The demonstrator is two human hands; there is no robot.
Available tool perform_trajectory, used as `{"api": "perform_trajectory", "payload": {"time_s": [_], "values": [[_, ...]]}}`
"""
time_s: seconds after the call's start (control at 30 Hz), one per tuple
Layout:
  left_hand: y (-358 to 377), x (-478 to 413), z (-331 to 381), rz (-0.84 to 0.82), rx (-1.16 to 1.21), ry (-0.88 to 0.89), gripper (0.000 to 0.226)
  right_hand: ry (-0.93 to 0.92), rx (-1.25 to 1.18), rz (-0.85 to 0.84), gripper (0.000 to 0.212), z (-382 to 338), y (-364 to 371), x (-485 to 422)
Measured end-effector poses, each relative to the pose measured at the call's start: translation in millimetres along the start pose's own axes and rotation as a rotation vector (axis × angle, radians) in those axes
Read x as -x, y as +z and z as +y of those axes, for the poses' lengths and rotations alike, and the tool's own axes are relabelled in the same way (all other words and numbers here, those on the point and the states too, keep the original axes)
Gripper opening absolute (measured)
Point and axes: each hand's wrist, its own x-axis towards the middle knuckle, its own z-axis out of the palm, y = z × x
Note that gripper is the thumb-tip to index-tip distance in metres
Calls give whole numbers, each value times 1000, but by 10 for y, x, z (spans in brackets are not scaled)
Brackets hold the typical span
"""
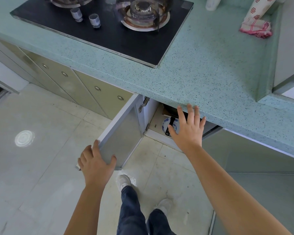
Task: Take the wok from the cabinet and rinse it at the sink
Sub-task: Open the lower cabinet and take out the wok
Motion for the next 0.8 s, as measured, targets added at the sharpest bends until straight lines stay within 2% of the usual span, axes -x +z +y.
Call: {"api": "perform_trajectory", "payload": {"time_s": [0.17, 0.43, 0.63, 0.8], "values": [[45, 19, -29, -18, -41, 9, 78, 4, 20, -23, 70, 10, -19, -6], [-7, 25, 29, -47, 34, 2, 80, -4, -41, 9, 69, 48, -12, 16], [24, 89, 338, -26, 106, 156, 77, -11, -143, 151, 62, 118, 158, 239], [316, 76, 631, -137, 242, 280, 67, 2, -137, 61, 61, 193, 599, 372]]}}
